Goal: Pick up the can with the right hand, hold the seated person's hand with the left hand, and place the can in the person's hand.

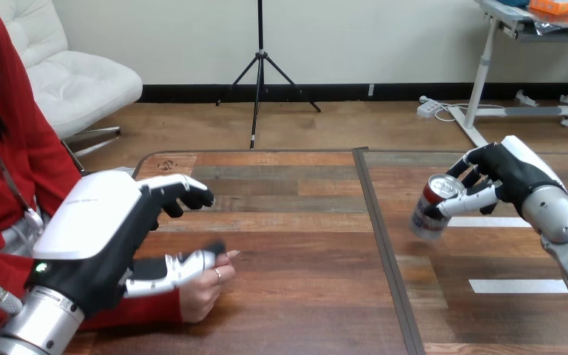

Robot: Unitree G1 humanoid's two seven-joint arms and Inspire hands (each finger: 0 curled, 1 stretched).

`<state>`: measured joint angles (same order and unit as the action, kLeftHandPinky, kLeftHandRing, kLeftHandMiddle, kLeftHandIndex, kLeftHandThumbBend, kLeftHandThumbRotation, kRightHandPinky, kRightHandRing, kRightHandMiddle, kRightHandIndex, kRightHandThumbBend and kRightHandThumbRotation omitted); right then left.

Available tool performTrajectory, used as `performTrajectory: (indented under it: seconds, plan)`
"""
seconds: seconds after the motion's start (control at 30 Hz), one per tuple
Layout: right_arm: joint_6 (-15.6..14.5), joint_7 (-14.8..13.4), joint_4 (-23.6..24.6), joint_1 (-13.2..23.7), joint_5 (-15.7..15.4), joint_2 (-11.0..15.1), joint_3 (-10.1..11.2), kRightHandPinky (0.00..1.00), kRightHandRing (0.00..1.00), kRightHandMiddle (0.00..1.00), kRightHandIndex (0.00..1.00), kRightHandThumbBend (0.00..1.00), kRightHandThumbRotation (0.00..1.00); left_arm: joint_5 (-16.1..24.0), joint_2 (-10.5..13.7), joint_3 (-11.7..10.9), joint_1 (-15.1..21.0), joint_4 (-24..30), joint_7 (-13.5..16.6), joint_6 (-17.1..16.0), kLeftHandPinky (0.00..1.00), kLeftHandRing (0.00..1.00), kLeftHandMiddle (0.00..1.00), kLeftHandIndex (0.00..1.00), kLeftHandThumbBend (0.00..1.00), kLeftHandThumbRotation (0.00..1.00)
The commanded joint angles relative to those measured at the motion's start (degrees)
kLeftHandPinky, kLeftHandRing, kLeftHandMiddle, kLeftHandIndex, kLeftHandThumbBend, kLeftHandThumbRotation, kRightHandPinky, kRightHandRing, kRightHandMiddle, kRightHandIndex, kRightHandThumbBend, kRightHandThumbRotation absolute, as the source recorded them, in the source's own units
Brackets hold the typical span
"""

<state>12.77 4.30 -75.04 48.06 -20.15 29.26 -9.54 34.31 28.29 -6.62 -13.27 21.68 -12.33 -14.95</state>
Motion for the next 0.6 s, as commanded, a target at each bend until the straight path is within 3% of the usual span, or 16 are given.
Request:
performTrajectory:
  seconds: [0.0, 0.57]
  plan:
    - [1.63, -0.04, 3.39, 4.28, 1.55, 1.86, 1.79, 0.35, 0.39, 0.45, 0.48, 0.77, 0.0, 1.43, 2.91, 1.27, 3.15, -2.06, -1.36, 0.1, 0.59, 0.71, 0.75, 0.73, 1.0, 0.25]
    - [2.04, 0.09, 3.71, 3.92, 1.48, 2.08, 2.5, 0.36, 0.4, 0.46, 0.49, 0.78, 0.0, 5.46, 5.57, 4.65, 5.82, -7.06, -3.93, 2.24, 0.65, 0.76, 0.79, 0.75, 1.0, 0.26]
